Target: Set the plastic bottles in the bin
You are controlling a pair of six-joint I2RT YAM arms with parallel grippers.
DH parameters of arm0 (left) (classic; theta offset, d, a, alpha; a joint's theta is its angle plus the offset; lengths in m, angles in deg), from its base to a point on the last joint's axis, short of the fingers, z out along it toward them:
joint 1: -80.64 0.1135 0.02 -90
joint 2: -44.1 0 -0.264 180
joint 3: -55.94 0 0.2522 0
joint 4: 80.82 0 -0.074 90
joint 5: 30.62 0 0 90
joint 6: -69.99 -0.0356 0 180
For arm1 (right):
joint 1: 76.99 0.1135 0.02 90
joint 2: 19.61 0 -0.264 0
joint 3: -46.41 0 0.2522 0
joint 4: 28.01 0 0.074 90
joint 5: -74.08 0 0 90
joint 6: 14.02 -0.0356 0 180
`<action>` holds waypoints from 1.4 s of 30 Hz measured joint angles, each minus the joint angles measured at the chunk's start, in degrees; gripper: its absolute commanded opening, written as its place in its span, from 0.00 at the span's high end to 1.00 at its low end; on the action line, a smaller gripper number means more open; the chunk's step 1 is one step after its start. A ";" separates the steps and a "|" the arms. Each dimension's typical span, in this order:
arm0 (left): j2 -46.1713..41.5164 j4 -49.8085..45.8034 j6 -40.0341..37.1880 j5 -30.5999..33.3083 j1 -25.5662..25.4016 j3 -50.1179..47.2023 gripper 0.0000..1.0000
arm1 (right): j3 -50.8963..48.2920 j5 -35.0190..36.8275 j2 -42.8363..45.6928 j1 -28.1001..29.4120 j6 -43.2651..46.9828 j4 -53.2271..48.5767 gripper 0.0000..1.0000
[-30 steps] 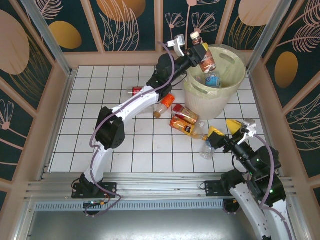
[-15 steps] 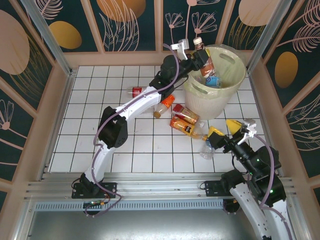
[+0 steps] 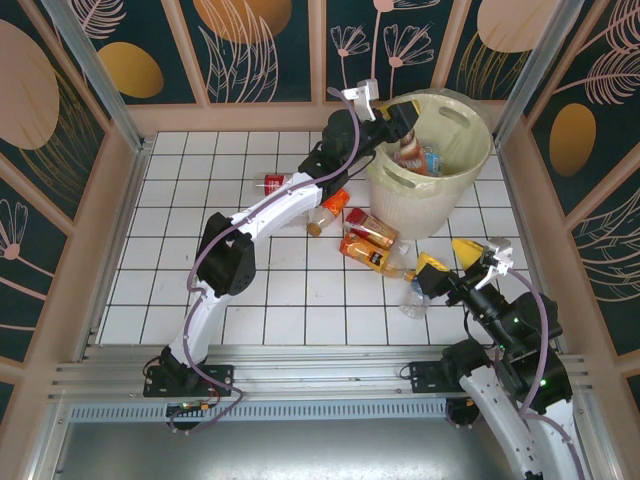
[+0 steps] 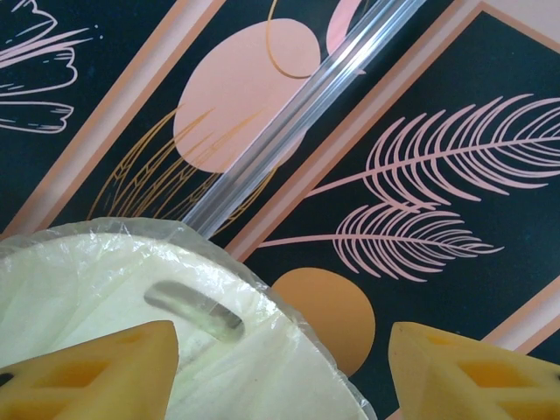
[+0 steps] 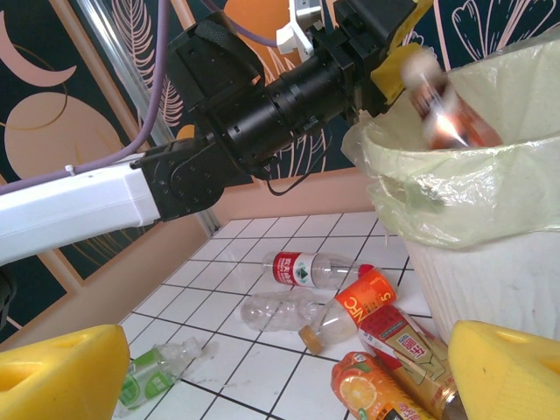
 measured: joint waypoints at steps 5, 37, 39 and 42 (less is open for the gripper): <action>0.00 -0.55 -1.03 -0.02 0.00 1.27 0.27 | 0.00 0.00 0.00 0.00 0.00 0.00 0.05; -40.33 -30.60 -44.11 12.98 0.04 -34.64 0.13 | 2.93 -6.36 -5.88 0.00 0.00 -0.22 0.05; -41.99 -34.12 -45.44 13.79 0.04 -37.62 0.13 | 2.95 -7.23 -6.54 0.00 0.00 -0.20 0.05; -44.35 -38.38 -46.42 13.90 0.04 -41.72 0.10 | 3.21 -7.87 -8.44 0.00 -0.07 -0.28 0.10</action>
